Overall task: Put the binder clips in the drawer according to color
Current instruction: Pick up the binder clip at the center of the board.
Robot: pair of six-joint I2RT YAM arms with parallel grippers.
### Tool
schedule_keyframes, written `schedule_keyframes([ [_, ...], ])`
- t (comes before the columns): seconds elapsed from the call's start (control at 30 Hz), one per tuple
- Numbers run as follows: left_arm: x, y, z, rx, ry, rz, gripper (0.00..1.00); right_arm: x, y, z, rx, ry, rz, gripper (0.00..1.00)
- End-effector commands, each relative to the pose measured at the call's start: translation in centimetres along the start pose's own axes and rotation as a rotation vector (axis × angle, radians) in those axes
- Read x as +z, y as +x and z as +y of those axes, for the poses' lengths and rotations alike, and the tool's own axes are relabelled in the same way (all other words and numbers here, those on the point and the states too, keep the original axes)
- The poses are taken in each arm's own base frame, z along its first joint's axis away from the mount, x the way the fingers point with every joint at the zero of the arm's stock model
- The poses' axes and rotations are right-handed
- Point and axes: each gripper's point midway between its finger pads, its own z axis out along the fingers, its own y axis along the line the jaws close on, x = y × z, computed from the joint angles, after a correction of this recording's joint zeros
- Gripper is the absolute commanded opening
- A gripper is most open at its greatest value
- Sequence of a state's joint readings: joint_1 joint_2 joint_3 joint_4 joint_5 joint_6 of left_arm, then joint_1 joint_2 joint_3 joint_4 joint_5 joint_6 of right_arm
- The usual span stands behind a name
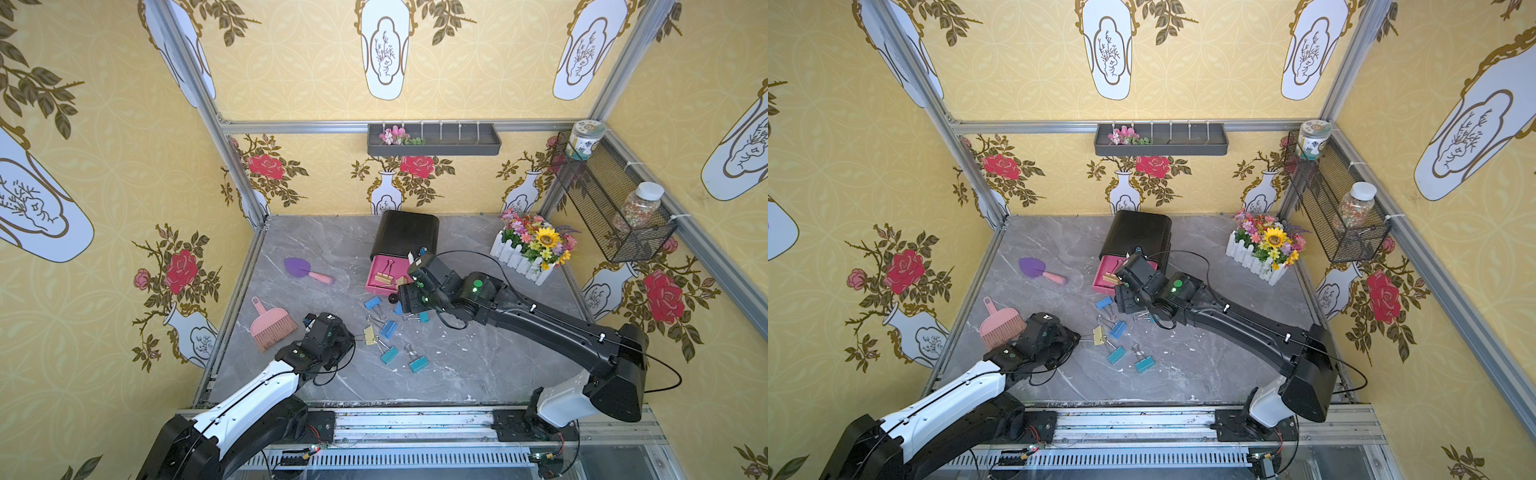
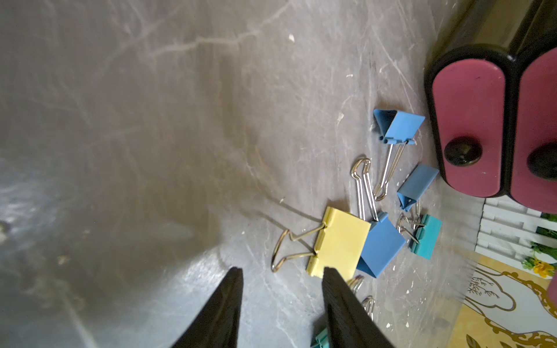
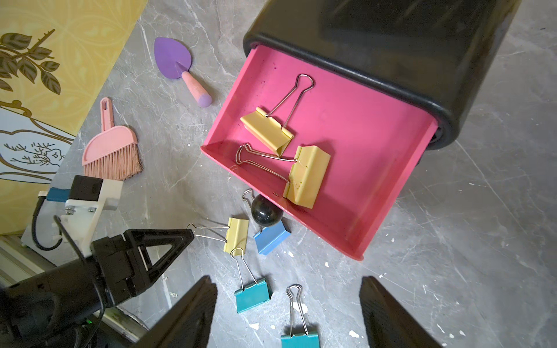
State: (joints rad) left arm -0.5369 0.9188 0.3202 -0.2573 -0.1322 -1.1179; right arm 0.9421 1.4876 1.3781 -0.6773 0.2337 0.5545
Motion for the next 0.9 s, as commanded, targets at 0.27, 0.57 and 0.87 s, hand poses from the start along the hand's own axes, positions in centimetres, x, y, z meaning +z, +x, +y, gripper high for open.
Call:
schedule_keyframes([
  [0.27, 1.2, -0.6, -0.2, -0.016, 0.045, -0.006, 0.36, -1.2, -0.9, -1.0, 0.033, 0.017, -0.054, 0.81],
  [0.57, 1.7, -1.1, -0.7, -0.019, 0.072, -0.016, 0.26, -1.0, -1.1, -1.0, 0.033, 0.015, -0.042, 0.81],
  [0.87, 2.0, -0.6, -0.9, -0.028, 0.098, 0.012, 0.08, -0.9, -0.7, -1.4, 0.037, 0.025, -0.031, 0.81],
])
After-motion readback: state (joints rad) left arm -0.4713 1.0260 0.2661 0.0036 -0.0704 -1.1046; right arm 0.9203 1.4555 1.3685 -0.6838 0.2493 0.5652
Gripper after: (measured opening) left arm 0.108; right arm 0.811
